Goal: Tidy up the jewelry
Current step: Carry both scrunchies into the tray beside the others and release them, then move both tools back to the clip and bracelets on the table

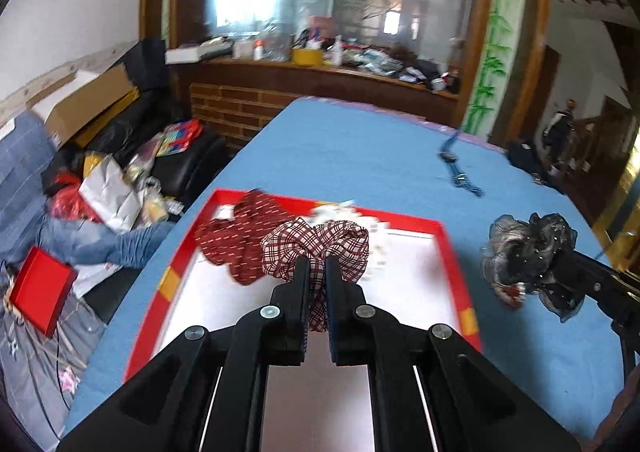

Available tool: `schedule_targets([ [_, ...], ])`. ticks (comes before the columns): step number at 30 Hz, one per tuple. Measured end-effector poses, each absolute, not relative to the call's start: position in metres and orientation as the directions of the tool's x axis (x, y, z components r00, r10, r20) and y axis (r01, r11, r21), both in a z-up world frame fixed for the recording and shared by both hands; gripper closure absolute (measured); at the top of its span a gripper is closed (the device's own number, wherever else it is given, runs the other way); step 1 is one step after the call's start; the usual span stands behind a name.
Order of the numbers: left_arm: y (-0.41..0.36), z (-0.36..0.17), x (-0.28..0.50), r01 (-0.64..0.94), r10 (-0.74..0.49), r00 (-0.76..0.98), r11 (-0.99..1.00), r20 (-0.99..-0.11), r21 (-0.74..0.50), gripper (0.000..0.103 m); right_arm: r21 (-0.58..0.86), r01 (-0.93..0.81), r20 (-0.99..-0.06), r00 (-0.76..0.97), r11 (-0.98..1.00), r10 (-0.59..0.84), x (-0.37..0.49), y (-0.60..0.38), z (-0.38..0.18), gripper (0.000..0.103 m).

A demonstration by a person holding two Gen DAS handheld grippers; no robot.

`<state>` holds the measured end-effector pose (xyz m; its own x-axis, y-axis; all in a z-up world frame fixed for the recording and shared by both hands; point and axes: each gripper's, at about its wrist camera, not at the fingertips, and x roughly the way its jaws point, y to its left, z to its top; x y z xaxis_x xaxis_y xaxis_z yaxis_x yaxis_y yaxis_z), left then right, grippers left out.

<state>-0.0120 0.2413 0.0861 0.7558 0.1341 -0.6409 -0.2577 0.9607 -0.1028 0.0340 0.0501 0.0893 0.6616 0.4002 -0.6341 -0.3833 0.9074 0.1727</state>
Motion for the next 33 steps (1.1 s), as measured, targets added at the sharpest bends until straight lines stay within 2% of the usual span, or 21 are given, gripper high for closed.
schedule_targets([
  [9, 0.262, 0.059, 0.011, -0.29, 0.12, 0.694, 0.949, -0.71, -0.122, 0.096, 0.155, -0.396, -0.686, 0.617, 0.905, 0.387, 0.078, 0.095, 0.062, 0.086],
  [21, 0.261, 0.051, 0.015, -0.283, 0.106, 0.673, 0.951, -0.732, -0.123, 0.096, 0.121, -0.421, -0.77, 0.532, 0.899, 0.353, 0.1, 0.122, 0.022, 0.085],
  [24, 0.26, 0.051, 0.015, -0.286, 0.106, 0.674, 0.95, -0.731, -0.127, 0.09, 0.127, -0.422, -0.779, 0.518, 0.898, 0.354, 0.1, 0.122, 0.019, 0.085],
  [26, 0.261, 0.052, 0.013, -0.287, 0.105, 0.678, 0.949, -0.728, -0.13, 0.077, 0.139, -0.43, -0.789, 0.496, 0.892, 0.363, 0.1, 0.122, 0.016, 0.081],
  [29, 0.261, 0.055, 0.01, -0.287, 0.11, 0.686, 0.949, -0.719, -0.129, 0.074, 0.158, -0.435, -0.786, 0.488, 0.886, 0.38, 0.097, 0.119, 0.017, 0.067],
  [32, 0.261, 0.059, 0.007, -0.285, 0.105, 0.692, 0.949, -0.714, -0.136, 0.072, 0.169, -0.441, -0.78, 0.486, 0.881, 0.393, 0.091, 0.117, 0.021, 0.057],
  [33, 0.261, 0.061, 0.006, -0.285, 0.108, 0.695, 0.949, -0.711, -0.135, 0.072, 0.171, -0.44, -0.776, 0.491, 0.882, 0.395, 0.089, 0.115, 0.024, 0.056],
])
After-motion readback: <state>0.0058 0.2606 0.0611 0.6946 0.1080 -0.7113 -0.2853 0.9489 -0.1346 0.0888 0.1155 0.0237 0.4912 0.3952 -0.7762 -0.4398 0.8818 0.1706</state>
